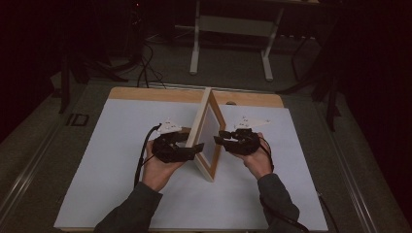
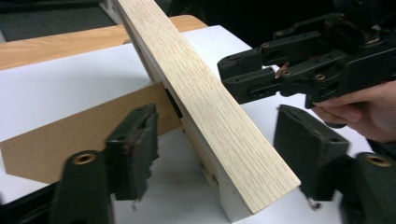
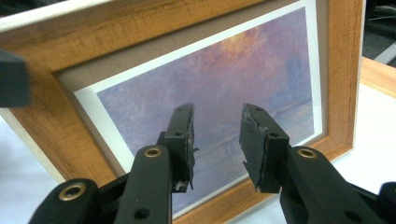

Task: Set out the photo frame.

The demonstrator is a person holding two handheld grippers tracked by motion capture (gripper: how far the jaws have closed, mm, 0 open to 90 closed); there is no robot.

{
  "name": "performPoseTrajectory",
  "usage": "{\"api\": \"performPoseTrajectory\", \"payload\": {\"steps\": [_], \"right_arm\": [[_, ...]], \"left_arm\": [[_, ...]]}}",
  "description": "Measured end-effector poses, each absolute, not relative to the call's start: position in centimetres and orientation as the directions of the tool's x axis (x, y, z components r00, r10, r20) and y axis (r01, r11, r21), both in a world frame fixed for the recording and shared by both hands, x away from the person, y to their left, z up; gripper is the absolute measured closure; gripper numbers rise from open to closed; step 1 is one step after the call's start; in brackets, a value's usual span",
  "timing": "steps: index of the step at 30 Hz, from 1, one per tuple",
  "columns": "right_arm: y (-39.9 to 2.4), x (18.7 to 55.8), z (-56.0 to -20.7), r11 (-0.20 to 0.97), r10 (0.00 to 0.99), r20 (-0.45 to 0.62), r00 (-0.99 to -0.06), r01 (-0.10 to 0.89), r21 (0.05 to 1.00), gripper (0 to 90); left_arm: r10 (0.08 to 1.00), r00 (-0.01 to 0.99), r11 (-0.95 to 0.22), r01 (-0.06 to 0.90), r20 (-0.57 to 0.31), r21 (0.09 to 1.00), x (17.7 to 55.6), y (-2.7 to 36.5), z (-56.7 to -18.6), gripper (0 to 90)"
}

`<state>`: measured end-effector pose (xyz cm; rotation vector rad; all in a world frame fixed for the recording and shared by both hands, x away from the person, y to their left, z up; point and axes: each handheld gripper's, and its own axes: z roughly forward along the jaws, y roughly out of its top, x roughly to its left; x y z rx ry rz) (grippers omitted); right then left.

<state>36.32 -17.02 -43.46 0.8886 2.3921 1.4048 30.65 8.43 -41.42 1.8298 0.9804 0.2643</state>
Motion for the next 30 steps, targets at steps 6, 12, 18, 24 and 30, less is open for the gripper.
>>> {"api": "performPoseTrajectory", "payload": {"steps": [6,12,18,24,30], "right_arm": [[-17.1,36.3,-43.2,0.357,0.603,0.097,-0.792,0.377,0.855,64.4],[-17.1,36.3,-43.2,0.345,0.605,0.104,-0.789,0.377,0.859,64.3],[-17.1,36.3,-43.2,0.346,0.608,0.1,-0.787,0.377,0.859,64.2],[-17.3,36.3,-43.2,0.341,0.614,0.102,-0.783,0.379,0.86,63.9],[-17.3,36.4,-43.4,0.347,0.616,0.1,-0.781,0.384,0.856,63.4]], "left_arm": [[0.725,0.644,-0.167,0.509,-0.244,0.845,30.5,8.4,-41.7,44.9],[0.723,0.637,-0.157,0.531,-0.269,0.833,30.4,8.3,-41.6,49.4],[0.736,0.628,-0.169,0.532,-0.252,0.83,30.3,8.3,-41.4,51.4],[0.748,0.617,-0.165,0.53,-0.244,0.832,30.4,9.0,-41.3,55.1],[0.75,0.617,-0.17,0.53,-0.24,0.831,30.7,9.9,-41.3,58.2]]}}
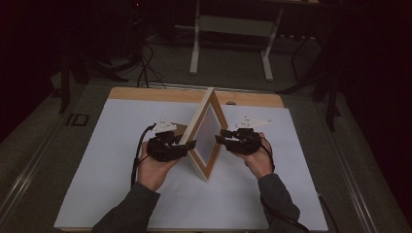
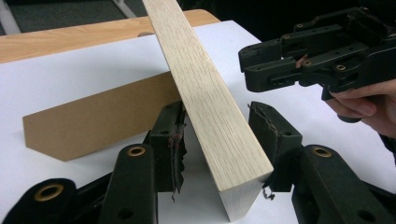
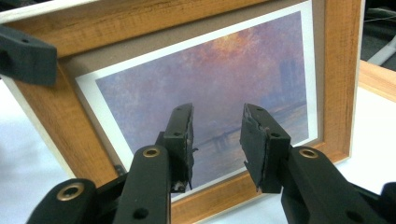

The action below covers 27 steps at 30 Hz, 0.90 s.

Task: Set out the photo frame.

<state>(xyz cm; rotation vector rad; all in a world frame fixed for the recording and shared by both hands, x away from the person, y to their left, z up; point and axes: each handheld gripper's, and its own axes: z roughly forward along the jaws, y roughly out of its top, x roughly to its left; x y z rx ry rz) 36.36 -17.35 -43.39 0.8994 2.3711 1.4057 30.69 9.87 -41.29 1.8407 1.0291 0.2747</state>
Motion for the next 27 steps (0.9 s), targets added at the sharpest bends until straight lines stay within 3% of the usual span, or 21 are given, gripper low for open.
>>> {"api": "performPoseTrajectory", "payload": {"steps": [12,27], "right_arm": [[-17.4,36.4,-43.2,0.35,0.618,0.093,-0.781,0.379,0.856,62.8],[-18.3,36.5,-43.4,0.333,0.646,0.093,-0.757,0.39,0.859,62.8]], "left_arm": [[0.763,0.607,-0.182,0.532,-0.222,0.827,31.3,12.0,-40.9,68.1],[0.614,0.732,-0.219,0.519,-0.297,0.826,33.5,15.0,-41.1,71.2]]}}
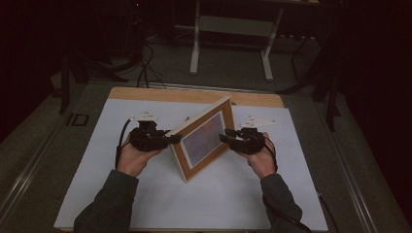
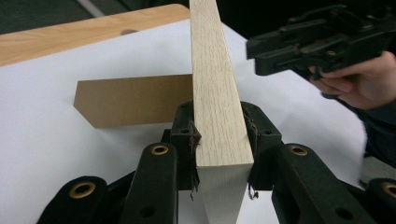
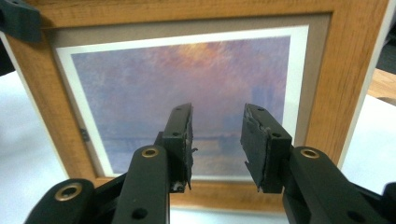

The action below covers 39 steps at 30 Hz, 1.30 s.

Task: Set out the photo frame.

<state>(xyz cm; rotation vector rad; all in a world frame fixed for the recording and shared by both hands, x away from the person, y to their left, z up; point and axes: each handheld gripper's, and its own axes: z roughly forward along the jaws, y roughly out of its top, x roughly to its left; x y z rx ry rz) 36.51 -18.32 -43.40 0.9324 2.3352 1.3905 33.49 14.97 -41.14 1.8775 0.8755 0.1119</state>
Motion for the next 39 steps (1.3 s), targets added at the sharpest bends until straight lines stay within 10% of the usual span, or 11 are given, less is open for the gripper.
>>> {"api": "performPoseTrajectory", "payload": {"steps": [39], "right_arm": [[-21.1,39.6,-42.9,0.299,0.761,0.017,-0.648,0.374,0.878,43.7]], "left_arm": [[0.68,0.698,-0.211,0.482,-0.226,0.85,30.9,13.9,-43.2,70.5]]}}
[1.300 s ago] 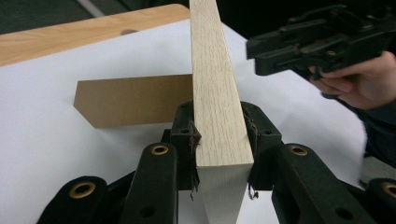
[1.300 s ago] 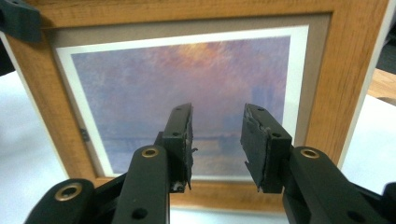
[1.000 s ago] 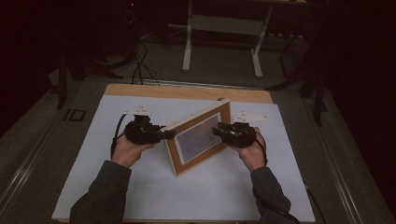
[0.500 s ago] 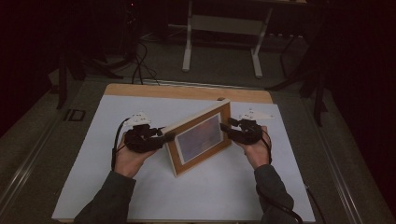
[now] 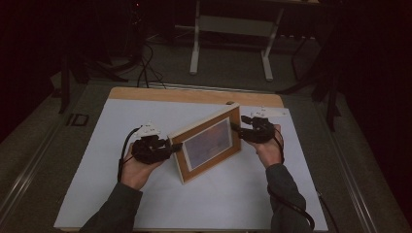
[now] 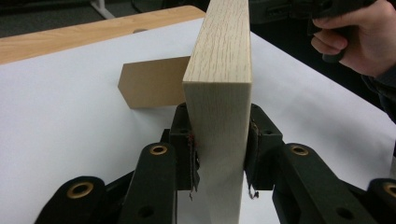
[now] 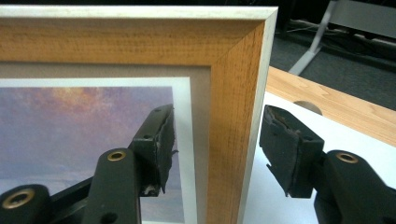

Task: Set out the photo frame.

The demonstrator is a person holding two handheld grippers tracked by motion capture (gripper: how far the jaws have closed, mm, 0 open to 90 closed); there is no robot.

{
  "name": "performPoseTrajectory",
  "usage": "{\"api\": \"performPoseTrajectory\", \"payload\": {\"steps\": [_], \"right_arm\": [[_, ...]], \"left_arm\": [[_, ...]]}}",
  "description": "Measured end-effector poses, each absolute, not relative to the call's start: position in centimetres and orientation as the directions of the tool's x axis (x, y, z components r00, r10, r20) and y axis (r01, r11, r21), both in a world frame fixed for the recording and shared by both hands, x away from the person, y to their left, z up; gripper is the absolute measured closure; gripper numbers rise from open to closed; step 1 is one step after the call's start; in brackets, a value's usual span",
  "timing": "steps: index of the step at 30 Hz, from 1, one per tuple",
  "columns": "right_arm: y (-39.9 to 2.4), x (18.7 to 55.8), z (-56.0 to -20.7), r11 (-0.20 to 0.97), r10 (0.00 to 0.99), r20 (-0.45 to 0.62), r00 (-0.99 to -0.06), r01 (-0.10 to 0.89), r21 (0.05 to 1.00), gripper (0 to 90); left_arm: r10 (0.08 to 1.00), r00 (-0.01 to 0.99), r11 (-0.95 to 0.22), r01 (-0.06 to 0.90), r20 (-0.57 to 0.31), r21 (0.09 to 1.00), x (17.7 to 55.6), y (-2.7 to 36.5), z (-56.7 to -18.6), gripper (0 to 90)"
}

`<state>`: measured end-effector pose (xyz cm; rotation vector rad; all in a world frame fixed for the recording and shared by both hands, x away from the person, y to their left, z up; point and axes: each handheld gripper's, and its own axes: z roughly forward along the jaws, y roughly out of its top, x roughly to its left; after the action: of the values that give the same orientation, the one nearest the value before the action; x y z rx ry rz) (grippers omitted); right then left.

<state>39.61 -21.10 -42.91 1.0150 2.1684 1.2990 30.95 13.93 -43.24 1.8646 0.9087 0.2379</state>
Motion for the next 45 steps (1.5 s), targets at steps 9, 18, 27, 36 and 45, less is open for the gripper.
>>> {"api": "performPoseTrajectory", "payload": {"steps": [9,18,27,36,45], "right_arm": [[-21.3,40.5,-42.6,0.297,0.742,0.047,-0.669,0.391,0.871,39.4],[-21.0,41.1,-42.7,0.32,0.721,0.046,-0.691,0.391,0.863,38.5],[-20.6,42.1,-42.6,0.313,0.689,0.078,-0.72,0.394,0.864,36.3],[-20.7,43.4,-42.9,0.329,0.633,0.14,-0.761,0.429,0.841,34.0],[-21.4,43.5,-43.2,0.26,0.623,0.216,-0.752,0.46,0.849,47.9]], "left_arm": [[0.673,0.709,-0.251,0.484,-0.208,0.838,32.1,14.5,-43.0,69.7],[0.645,0.741,-0.283,0.459,-0.187,0.842,33.3,15.3,-43.0,69.0],[0.632,0.757,-0.309,0.439,-0.163,0.844,34.0,15.7,-42.9,68.0],[0.623,0.769,-0.334,0.426,-0.143,0.841,34.5,15.8,-42.8,67.0],[0.669,0.732,-0.324,0.44,-0.126,0.838,35.2,16.3,-42.8,64.7]]}}
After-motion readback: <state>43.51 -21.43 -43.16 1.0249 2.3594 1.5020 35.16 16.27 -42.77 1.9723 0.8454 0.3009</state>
